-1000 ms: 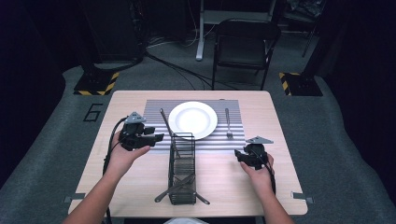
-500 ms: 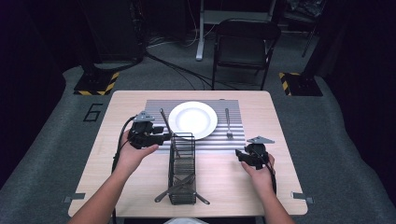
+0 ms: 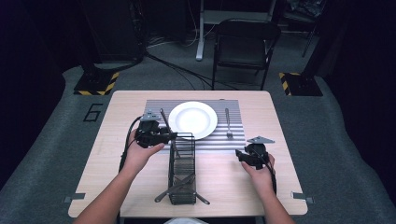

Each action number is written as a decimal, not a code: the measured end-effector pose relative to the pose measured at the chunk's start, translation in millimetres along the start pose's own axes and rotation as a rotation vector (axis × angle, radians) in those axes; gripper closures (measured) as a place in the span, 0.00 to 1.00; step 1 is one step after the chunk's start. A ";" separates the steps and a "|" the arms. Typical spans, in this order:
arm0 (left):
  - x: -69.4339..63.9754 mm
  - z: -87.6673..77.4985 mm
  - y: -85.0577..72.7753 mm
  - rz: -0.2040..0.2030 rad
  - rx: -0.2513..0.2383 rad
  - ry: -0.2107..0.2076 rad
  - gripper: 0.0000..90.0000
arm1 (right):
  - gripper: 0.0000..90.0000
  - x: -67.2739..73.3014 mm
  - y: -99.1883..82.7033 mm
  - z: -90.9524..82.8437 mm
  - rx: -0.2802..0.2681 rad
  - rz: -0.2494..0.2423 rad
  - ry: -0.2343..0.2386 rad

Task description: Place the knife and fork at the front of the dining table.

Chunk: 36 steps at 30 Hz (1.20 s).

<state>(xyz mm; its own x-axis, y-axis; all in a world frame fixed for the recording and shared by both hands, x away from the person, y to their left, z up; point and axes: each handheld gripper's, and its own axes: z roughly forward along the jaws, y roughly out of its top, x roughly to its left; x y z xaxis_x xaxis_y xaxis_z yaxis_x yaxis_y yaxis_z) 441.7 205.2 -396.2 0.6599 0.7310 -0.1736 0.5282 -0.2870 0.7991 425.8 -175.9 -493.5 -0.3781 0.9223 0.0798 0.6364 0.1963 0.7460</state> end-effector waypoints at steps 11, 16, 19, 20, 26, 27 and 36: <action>-3.1 2.7 -2.2 0.037 -0.012 0.029 0.77 | 0.59 -0.5 -0.3 0.0 -0.001 0.007 0.005; -7.0 0.8 -2.5 0.070 -0.012 0.046 0.85 | 0.59 -1.3 -0.3 0.4 0.000 0.004 0.004; -8.9 0.1 -3.1 0.076 -0.012 0.052 0.86 | 0.59 -1.1 -0.3 0.5 0.002 0.009 0.004; -9.5 -0.1 -3.2 0.076 -0.016 0.052 0.86 | 0.59 -1.1 -0.3 0.5 0.004 0.010 0.003; -17.4 -2.4 -3.3 0.108 -0.013 0.038 0.88 | 0.59 -1.5 -1.0 1.2 0.005 0.016 0.005; -19.5 -2.6 -3.2 0.111 -0.010 0.035 0.89 | 0.59 -1.4 -1.0 1.3 0.006 0.017 0.007; -29.9 3.7 2.3 0.139 -0.003 -0.002 0.91 | 0.59 -1.5 -1.1 1.3 0.004 0.021 0.009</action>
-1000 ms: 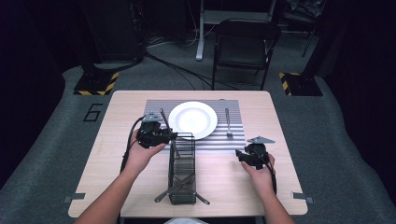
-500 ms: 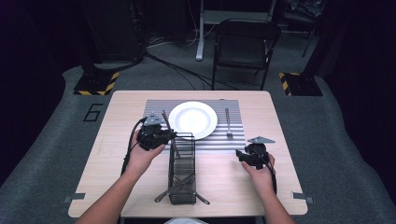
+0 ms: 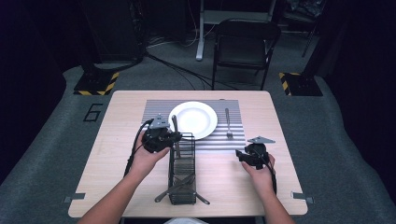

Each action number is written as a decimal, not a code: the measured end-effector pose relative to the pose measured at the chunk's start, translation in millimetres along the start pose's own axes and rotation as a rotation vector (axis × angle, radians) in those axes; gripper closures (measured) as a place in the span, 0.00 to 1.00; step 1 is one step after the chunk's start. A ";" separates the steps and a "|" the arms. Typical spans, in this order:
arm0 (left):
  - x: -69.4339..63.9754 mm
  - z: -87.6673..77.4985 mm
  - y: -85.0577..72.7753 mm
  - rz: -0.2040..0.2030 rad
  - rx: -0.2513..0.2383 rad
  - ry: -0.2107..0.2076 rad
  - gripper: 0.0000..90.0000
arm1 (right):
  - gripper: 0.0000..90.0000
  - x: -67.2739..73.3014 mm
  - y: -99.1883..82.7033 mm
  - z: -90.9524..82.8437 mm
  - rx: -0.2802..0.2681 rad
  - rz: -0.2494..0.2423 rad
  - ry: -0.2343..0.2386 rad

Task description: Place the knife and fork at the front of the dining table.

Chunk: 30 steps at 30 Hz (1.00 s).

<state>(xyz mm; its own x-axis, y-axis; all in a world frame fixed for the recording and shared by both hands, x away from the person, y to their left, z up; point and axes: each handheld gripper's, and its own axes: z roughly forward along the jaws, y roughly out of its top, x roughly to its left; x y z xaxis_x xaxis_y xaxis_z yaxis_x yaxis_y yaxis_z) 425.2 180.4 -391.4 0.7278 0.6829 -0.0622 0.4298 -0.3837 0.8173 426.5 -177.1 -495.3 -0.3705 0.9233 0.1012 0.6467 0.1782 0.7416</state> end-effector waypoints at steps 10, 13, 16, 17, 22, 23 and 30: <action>-2.4 -5.8 11.9 0.002 0.009 -0.009 0.91 | 0.59 -1.3 -0.1 -0.5 0.008 0.002 0.001; -1.5 -10.5 16.4 0.002 0.006 -0.009 0.91 | 0.59 -1.1 -0.1 -0.5 0.007 0.002 0.001; -1.1 -16.0 21.5 0.001 0.007 -0.011 0.91 | 0.59 -1.1 -0.2 -0.8 0.009 0.007 0.000; -1.4 -18.0 23.2 -0.001 0.005 -0.011 0.91 | 0.59 -1.0 -0.2 -0.8 0.009 0.009 0.000; -2.4 -26.9 31.5 0.003 -0.001 -0.004 0.91 | 0.59 -1.8 -0.5 -0.2 0.006 0.002 0.001; -3.2 -28.5 33.2 -0.002 -0.003 -0.005 0.91 | 0.59 -1.7 -0.5 -0.2 0.007 0.003 0.000; -6.9 -41.6 49.5 0.011 -0.006 0.006 0.91 | 0.59 -1.6 -0.5 0.0 0.007 0.000 -0.002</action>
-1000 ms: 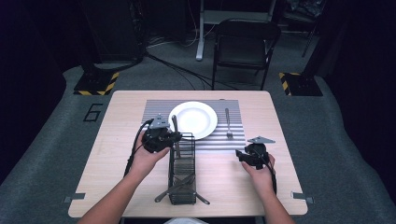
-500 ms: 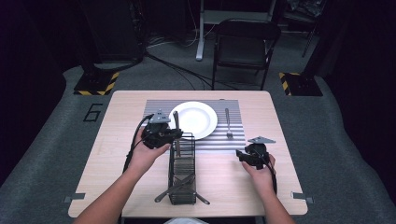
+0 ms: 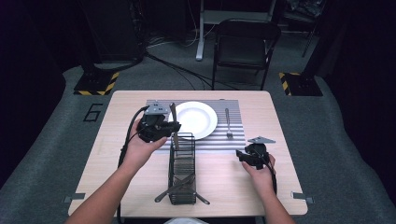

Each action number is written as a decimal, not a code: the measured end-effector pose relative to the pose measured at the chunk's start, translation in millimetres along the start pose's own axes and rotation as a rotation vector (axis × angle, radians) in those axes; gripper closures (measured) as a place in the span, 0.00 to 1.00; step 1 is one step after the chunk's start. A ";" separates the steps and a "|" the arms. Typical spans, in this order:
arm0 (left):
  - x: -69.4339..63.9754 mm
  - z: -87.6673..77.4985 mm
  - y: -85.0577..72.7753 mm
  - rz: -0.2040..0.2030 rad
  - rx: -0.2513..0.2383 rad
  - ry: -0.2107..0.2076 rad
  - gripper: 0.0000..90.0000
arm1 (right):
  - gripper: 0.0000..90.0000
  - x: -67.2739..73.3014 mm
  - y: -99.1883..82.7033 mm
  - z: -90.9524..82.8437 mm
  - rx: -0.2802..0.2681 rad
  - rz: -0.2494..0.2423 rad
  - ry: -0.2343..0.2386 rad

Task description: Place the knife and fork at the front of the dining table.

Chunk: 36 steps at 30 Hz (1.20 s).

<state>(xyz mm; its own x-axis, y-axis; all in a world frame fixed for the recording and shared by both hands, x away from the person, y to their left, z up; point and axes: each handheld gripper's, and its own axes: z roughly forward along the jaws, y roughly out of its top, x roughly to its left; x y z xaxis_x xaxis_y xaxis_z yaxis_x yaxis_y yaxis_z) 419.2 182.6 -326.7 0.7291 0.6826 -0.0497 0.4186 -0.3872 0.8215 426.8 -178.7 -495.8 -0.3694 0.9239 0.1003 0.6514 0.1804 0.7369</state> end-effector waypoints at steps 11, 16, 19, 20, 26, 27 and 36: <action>-2.2 -17.0 25.3 0.010 -0.005 0.004 0.91 | 0.59 -0.7 -0.1 0.0 0.000 0.001 0.001; 0.2 -22.2 33.4 0.021 0.000 0.009 0.91 | 0.59 -0.8 0.0 0.0 -0.002 0.008 -0.003; 2.4 -24.3 35.7 0.019 -0.004 0.018 0.91 | 0.59 -1.1 -0.1 -0.3 0.002 0.009 -0.002; 3.3 -25.0 36.2 0.014 -0.003 0.021 0.91 | 0.59 -1.2 -0.1 -0.4 0.001 0.009 -0.002; 12.0 -30.0 36.4 0.010 0.000 0.042 0.91 | 0.59 -1.2 -0.1 -0.5 0.001 0.010 -0.002; 13.5 -30.8 36.1 0.003 -0.001 0.043 0.91 | 0.59 -1.0 -0.1 -0.5 0.001 0.011 -0.002; 32.4 -37.0 34.3 -0.030 -0.010 0.081 0.91 | 0.59 -0.6 -0.2 0.1 0.003 0.007 -0.001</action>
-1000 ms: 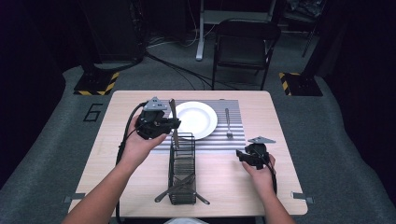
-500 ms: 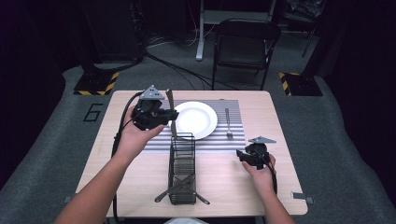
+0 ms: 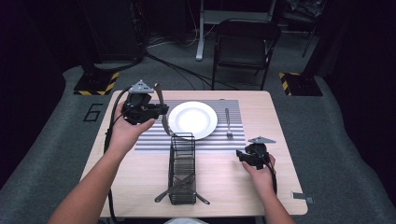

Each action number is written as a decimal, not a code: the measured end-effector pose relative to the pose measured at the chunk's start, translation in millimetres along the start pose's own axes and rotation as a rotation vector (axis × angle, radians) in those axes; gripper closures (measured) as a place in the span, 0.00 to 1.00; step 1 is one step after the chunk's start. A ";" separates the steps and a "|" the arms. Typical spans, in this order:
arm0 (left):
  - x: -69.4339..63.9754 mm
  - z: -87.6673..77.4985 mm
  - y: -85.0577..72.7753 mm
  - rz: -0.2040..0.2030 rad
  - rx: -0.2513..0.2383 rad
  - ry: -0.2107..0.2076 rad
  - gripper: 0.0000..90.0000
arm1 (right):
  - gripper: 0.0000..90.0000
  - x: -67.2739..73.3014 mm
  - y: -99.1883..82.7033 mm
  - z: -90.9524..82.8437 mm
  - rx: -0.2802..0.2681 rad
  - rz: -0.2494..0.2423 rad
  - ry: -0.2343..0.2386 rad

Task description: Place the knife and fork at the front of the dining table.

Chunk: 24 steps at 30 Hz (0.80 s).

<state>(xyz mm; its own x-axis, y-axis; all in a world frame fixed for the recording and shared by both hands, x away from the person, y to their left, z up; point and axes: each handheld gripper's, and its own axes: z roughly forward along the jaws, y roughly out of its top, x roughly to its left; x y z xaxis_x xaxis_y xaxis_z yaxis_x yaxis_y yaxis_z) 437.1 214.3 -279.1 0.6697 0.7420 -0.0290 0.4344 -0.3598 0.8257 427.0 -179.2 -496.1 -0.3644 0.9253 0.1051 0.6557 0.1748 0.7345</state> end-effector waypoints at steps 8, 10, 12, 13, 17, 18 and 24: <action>16.5 4.1 -6.4 -0.030 0.012 0.032 0.91 | 0.59 0.0 -0.1 -0.3 0.000 0.003 0.000; 20.3 6.1 -9.4 -0.037 0.014 0.045 0.91 | 0.59 -0.2 -0.1 -0.3 0.000 0.003 -0.001; 24.6 8.0 -12.8 -0.041 0.020 0.058 0.91 | 0.59 0.5 0.0 -0.2 -0.002 0.007 0.000; 26.9 8.8 -14.9 -0.045 0.023 0.062 0.91 | 0.59 0.1 -0.1 -0.3 -0.001 0.001 0.000; 35.8 12.8 -24.2 -0.075 0.024 0.077 0.91 | 0.59 -0.1 -0.2 -0.3 0.000 0.000 0.000; 38.3 13.5 -26.4 -0.080 0.026 0.081 0.91 | 0.59 0.1 -0.1 -0.3 0.000 0.004 0.000; 51.1 17.4 -39.9 -0.108 0.035 0.115 0.91 | 0.59 -0.1 -0.2 0.0 0.000 -0.002 0.001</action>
<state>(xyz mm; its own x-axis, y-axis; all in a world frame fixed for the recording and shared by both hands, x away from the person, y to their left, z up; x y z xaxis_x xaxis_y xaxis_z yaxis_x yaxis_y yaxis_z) 464.5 256.8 -323.4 0.5452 0.8368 -0.0500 0.5221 -0.2922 0.8013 426.9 -179.3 -496.2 -0.3663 0.9247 0.1038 0.6549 0.1770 0.7347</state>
